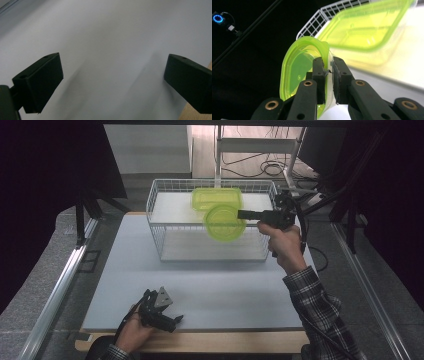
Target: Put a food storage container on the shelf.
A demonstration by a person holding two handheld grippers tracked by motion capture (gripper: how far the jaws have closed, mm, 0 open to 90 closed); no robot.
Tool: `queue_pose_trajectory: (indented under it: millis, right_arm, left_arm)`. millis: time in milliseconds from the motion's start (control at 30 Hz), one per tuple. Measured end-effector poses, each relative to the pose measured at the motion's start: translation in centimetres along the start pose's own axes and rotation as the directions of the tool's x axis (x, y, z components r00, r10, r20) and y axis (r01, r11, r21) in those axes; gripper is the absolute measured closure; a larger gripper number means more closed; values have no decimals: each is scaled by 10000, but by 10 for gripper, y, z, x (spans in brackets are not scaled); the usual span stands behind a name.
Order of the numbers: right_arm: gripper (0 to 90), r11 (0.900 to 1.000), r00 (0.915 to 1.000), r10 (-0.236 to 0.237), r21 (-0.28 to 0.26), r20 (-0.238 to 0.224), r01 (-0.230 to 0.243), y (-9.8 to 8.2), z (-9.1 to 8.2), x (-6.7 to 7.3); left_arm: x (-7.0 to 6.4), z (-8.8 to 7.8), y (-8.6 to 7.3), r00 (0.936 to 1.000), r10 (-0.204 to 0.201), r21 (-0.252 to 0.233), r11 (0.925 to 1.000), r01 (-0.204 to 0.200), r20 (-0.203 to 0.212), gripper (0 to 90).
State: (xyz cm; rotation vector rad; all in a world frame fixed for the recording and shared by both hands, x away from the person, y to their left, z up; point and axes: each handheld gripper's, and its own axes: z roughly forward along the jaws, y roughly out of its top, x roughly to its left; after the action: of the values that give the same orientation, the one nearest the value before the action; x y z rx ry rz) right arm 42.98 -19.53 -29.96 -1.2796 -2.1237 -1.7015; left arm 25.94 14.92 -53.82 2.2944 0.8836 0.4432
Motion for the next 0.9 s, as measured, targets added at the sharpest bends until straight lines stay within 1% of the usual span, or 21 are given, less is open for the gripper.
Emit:
queue_pose_trajectory:
  millis: [267,333,400,467,633,800,900]
  right_arm:
    - [809,9988,9987,-225,-433,454,245,27,3,12]
    - [809,9980,9978,-311,-527,578,342,32,5,13]
    - [809,9975,9974,-303,-615,658,344,38,7,14]
    - [809,9966,9962,-333,-724,805,392,44,11,14]
    - [809,9950,9945,-193,-952,1031,292,55,18,11]
    - [809,9945,9911,-38,-1029,1327,176,64,27,8]
    - [809,9942,9897,67,-1072,1432,88,67,32,5]
  left_arm:
    - [0,0,0,10000,-9,-6,10000,9,-10,20]
    - [0,0,0,10000,-14,-18,10000,14,-10,20]
    - [0,-1,0,10000,-25,-33,10000,25,-2,20]
    - [0,-1,0,10000,-47,-61,10000,47,-8,20]
    - [2,-3,0,9999,-161,-184,9997,160,-23,19]
    - [5,-6,0,9990,-449,-473,9979,447,-26,14]
    - [8,-9,-1,9977,-668,-656,9956,671,70,12]
